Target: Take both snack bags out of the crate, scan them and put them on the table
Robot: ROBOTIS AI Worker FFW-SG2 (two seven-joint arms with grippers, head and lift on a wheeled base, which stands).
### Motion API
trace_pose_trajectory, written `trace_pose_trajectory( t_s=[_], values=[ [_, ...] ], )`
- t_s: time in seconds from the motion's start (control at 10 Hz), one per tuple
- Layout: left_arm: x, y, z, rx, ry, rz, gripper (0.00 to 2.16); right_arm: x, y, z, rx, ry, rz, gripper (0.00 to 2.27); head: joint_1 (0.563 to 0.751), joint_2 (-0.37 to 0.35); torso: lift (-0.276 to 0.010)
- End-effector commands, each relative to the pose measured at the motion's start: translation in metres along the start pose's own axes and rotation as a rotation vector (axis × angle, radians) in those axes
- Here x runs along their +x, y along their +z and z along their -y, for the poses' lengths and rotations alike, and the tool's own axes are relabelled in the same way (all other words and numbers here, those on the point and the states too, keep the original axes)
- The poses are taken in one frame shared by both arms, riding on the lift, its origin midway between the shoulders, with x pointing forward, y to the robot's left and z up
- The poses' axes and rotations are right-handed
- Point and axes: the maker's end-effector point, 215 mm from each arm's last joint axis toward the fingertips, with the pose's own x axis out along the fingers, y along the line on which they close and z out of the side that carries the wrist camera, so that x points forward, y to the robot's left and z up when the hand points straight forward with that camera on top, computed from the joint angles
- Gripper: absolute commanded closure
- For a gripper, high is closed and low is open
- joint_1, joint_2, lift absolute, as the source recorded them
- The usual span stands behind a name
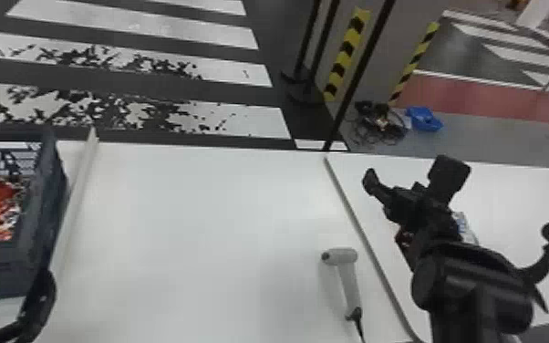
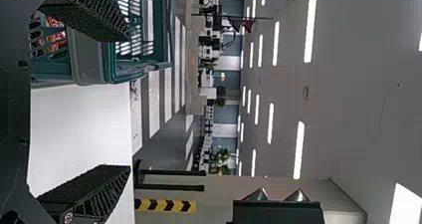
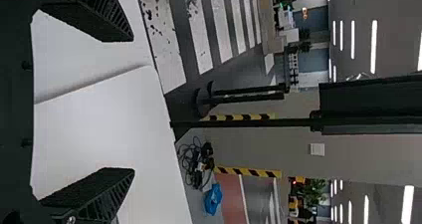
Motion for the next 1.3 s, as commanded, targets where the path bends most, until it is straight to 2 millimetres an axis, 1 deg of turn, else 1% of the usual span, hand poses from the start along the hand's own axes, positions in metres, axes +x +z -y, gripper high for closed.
trace_pose_trajectory(
  t_s=[0.0,0.1,0.2,0.3,0.5,0.6,0.7,0.8,0.9,1.1,1.2],
  values=[
    [0.0,0.0,0.0,0.001,0.0,0.002,0.08,-0.011,0.003,-0.041,-0.071,0.004,0.053,0.06,0.695,-0.256,-0.094],
    [0.0,0.0,0.001,0.0,-0.001,0.002,0.08,-0.019,0.009,-0.056,-0.099,-0.041,0.105,0.05,0.695,-0.231,-0.094],
    [0.0,0.001,-0.001,0.0,0.002,0.002,0.08,-0.03,0.012,-0.075,-0.114,-0.027,0.155,0.04,0.695,-0.208,-0.094],
    [0.0,0.001,-0.002,0.001,0.004,0.002,0.08,-0.042,0.005,-0.093,-0.118,0.008,0.161,0.04,0.695,-0.196,-0.094],
    [0.001,0.003,0.0,0.0,0.003,0.008,0.08,-0.073,0.005,-0.132,-0.102,0.055,0.216,0.04,0.695,-0.138,-0.094],
    [0.002,0.006,0.001,0.0,0.001,0.013,0.08,-0.086,0.004,-0.148,-0.091,0.073,0.238,0.04,0.695,-0.109,-0.094],
    [0.003,0.009,0.0,0.002,0.001,0.019,0.08,-0.099,0.003,-0.156,-0.081,0.041,0.269,0.04,0.695,-0.084,-0.094],
    [0.004,0.012,0.0,0.003,0.002,0.025,0.08,-0.113,0.005,-0.167,-0.068,0.052,0.317,0.04,0.695,-0.075,-0.094],
    [0.007,0.019,0.002,0.002,0.002,0.04,0.08,-0.123,0.0,-0.176,-0.06,0.067,0.326,0.04,0.695,-0.055,-0.094],
    [0.012,0.024,0.0,-0.004,0.015,0.05,0.08,-0.138,-0.018,-0.184,-0.082,0.097,0.316,0.04,0.695,-0.017,-0.094],
    [0.014,0.029,-0.001,-0.004,0.022,0.06,0.08,-0.144,-0.03,-0.187,-0.099,0.102,0.298,0.04,0.695,-0.01,-0.094]
  ],
)
